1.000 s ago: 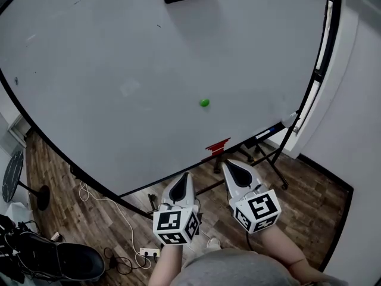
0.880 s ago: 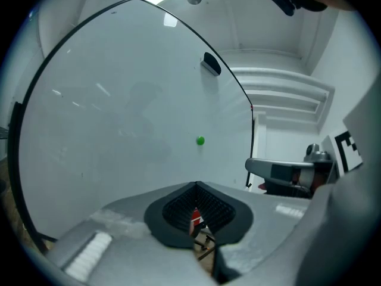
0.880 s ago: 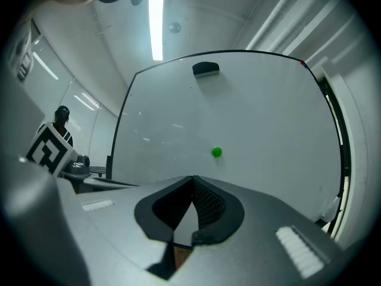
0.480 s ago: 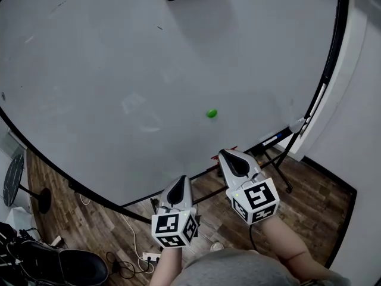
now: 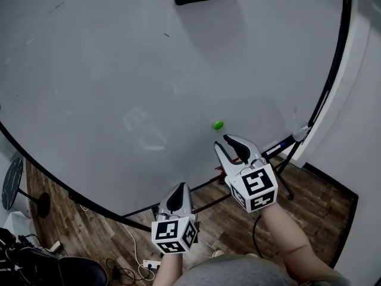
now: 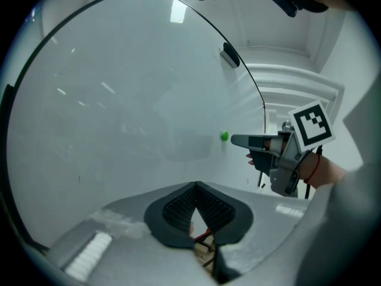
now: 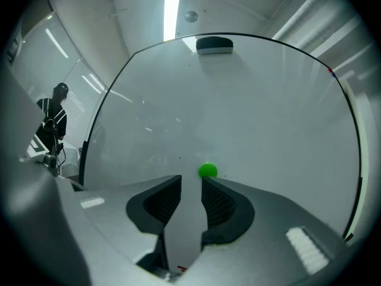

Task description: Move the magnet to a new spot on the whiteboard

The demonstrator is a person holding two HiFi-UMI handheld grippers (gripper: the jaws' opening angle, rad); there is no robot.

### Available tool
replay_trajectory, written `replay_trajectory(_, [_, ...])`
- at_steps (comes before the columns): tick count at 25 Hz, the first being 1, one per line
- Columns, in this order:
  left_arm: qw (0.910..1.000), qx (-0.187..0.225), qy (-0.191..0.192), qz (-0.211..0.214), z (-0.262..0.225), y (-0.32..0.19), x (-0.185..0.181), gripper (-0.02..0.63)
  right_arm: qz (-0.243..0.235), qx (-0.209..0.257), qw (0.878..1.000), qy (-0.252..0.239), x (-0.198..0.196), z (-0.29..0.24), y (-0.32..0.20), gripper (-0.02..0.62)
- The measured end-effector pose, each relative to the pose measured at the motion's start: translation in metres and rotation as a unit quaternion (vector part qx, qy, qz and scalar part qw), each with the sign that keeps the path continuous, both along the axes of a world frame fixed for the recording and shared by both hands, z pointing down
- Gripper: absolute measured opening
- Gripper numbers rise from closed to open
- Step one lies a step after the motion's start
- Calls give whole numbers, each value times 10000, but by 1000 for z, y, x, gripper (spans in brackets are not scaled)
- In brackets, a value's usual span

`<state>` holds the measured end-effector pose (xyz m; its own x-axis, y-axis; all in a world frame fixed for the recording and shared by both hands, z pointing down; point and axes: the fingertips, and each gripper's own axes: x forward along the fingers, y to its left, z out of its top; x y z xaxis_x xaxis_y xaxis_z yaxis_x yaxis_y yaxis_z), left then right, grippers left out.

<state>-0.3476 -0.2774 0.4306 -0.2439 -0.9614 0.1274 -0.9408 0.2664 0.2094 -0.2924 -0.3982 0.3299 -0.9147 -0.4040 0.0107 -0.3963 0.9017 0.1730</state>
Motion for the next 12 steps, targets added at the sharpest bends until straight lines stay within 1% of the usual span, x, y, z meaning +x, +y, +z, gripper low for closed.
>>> replay_trajectory(2, [10000,11,14,-8,1,0,-3,2,24,56,10000,5,-6,-5,-6,129])
replay_trajectory(4, [10000,20,40,-19,2,-1,-7,2,93,106,9999,-4,-10,-10,-13,138])
replay_trajectory(8, [10000,46,64,-36,2,-4,-17,2,281,217,9994,-25,-17,-18,-26,141])
replay_trajectory(12, [10000,62,69,-20,2,-6,-19,2,337,222,9992,27,-21,-17,-33,143])
